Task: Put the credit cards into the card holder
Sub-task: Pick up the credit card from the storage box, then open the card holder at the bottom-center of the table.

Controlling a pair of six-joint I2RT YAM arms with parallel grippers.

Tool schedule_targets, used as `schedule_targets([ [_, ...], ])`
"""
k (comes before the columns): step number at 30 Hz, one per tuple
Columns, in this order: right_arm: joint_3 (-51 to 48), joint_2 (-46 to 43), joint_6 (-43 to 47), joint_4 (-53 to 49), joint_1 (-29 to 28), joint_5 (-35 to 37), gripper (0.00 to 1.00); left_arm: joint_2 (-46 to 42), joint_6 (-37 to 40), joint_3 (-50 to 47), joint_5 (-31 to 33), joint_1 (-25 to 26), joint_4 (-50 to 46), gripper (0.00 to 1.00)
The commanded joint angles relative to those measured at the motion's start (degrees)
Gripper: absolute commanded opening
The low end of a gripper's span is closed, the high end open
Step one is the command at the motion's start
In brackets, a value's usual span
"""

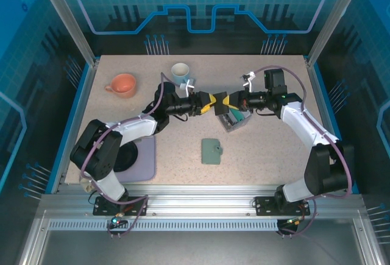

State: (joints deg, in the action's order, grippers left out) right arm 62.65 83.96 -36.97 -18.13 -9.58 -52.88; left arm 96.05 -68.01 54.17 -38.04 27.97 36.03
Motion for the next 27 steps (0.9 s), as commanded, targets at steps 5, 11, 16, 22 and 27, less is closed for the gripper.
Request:
schedule_targets([
  [5,-4.85,-6.61,8.48,-13.95,-6.25,27.66,0.00,-10.39,14.96,-1.58,17.32,0.33,-33.82,0.60],
  [11,-9.71,-7.90,2.60,-13.82,-20.61,41.12,0.01,-17.65,17.21,-8.84,23.95,0.76,-39.35,0.72],
  [16,-10.88,-4.91,-2.11,-12.27,-30.41,50.52,0.01,-21.14,17.45,-12.96,24.63,0.82,-39.81,0.78],
  [22,-14.34,-2.66,-4.51,-11.52,-31.64,54.51,0.01,-19.76,18.84,-12.92,23.57,3.51,-41.30,0.78],
  [27,-16.45,-4.09,-4.18,-11.93,-30.77,55.40,0.02,-16.48,19.14,-11.94,22.84,6.27,-41.39,0.77],
])
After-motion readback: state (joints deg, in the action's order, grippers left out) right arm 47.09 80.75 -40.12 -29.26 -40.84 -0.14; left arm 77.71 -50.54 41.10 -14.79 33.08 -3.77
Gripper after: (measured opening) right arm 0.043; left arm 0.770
